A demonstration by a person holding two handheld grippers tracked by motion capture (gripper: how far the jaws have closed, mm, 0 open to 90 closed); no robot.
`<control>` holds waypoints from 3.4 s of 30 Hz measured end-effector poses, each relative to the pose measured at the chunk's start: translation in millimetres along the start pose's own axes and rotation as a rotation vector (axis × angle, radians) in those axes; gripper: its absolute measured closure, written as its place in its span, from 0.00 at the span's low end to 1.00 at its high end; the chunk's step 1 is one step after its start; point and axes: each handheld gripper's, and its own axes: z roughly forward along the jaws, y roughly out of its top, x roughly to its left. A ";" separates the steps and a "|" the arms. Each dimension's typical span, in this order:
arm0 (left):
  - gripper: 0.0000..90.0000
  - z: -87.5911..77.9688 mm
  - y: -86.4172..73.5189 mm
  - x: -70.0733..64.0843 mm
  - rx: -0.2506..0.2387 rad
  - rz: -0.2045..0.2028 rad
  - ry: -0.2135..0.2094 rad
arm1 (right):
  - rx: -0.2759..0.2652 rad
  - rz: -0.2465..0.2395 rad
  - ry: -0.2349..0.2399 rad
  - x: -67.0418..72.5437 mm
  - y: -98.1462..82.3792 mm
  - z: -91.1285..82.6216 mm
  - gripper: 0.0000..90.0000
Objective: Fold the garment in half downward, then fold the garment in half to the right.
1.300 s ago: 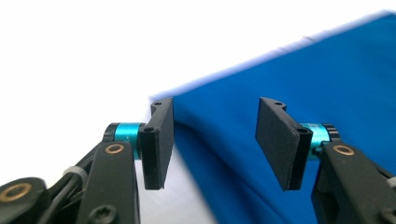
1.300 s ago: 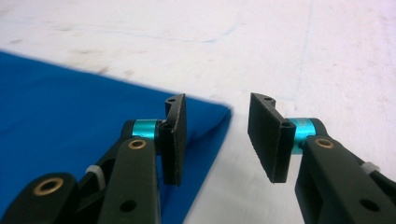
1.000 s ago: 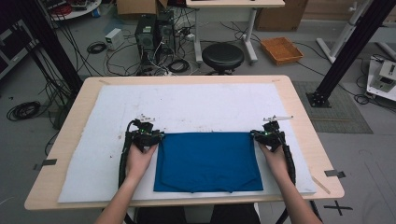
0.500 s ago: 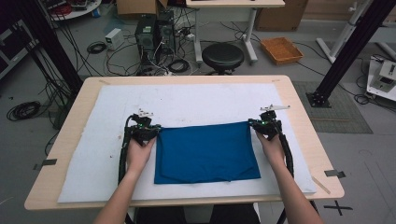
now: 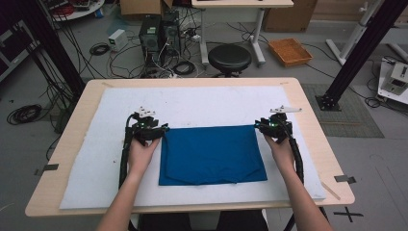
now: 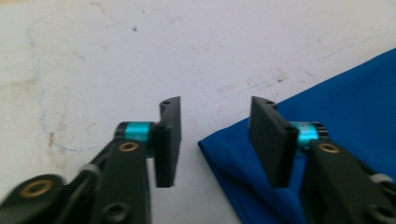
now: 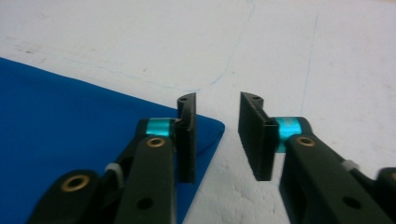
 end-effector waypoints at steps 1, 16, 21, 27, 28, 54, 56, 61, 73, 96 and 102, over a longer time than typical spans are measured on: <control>0.50 -6.6 -2.0 -1.2 -0.011 0.006 -0.004 | -0.017 -0.005 -0.001 1.2 -1.7 -5.4 0.67; 0.43 -42.3 -11.5 -15.1 -0.109 0.145 0.009 | -0.115 0.069 -0.024 -19.6 -25.7 -48.4 0.55; 0.43 -48.9 -13.5 -10.0 -0.145 0.120 0.024 | -0.137 0.086 -0.032 -22.5 -26.0 -52.9 0.51; 0.43 -52.4 -14.4 -7.8 -0.167 0.111 0.021 | -0.150 0.096 -0.022 -22.4 -27.4 -55.3 0.49; 0.43 -52.5 -14.4 -8.2 -0.166 0.112 0.019 | -0.155 0.098 -0.023 -22.9 -27.5 -55.6 0.48; 0.43 -48.9 -13.7 -13.0 -0.157 0.101 -0.024 | -0.166 0.118 -0.030 -26.0 -29.5 -62.8 0.48; 0.43 -48.3 -13.9 -12.2 -0.152 0.099 -0.027 | -0.163 0.115 -0.032 -26.0 -29.4 -62.0 0.48; 0.43 -49.2 -13.3 -13.8 -0.142 0.088 -0.031 | -0.165 0.112 -0.035 -25.6 -29.5 -62.8 0.48; 0.43 -74.4 -23.5 -15.3 -0.129 0.002 -0.062 | -0.158 0.089 -0.032 -26.0 -32.4 -64.1 0.48; 0.49 -98.3 -92.8 -29.2 0.013 -0.295 -0.168 | -0.158 0.077 -0.038 -23.7 -31.7 -64.6 0.48; 0.50 -96.3 -95.1 -40.2 0.039 -0.301 -0.157 | -0.159 0.072 -0.038 -23.3 -31.6 -64.6 0.48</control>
